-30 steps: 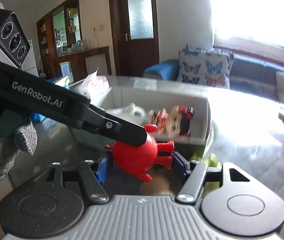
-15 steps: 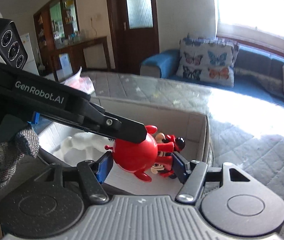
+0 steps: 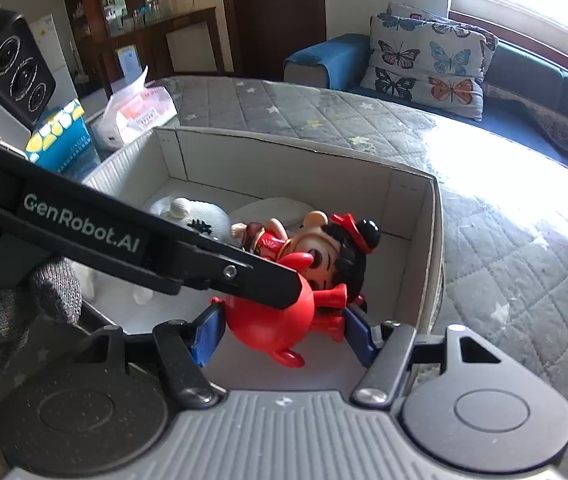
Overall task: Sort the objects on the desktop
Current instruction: 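Carry the red toy with the left gripper down into the box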
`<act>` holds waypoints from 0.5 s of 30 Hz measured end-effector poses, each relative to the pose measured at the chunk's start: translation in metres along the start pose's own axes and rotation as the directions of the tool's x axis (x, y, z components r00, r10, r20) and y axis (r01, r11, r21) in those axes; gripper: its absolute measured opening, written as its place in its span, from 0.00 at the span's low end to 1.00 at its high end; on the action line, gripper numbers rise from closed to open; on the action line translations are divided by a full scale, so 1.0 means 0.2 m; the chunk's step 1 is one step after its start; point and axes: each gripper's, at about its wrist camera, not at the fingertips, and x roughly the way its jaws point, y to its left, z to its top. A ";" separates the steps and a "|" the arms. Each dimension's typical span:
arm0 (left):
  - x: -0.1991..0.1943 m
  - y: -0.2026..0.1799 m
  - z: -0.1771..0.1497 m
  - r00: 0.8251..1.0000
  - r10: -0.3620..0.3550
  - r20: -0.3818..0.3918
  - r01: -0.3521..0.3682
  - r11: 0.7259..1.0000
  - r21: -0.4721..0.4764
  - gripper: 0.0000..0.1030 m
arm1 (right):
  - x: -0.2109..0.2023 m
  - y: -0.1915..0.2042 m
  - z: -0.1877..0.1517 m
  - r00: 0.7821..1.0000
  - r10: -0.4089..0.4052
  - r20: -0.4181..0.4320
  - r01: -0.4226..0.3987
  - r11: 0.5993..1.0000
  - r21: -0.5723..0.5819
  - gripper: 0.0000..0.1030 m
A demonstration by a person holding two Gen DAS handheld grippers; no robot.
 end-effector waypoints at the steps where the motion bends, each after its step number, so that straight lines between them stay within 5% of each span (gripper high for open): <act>1: 0.01 0.00 0.00 1.000 0.001 -0.003 -0.001 1.000 -0.005 0.44 | 0.00 0.00 0.00 1.000 -0.005 -0.004 0.005 1.000 -0.005 0.64; 15: 0.00 0.02 -0.03 1.000 -0.007 0.018 0.007 0.999 -0.040 0.43 | -0.09 0.00 -0.01 0.996 -0.045 0.079 0.046 0.999 -0.009 0.68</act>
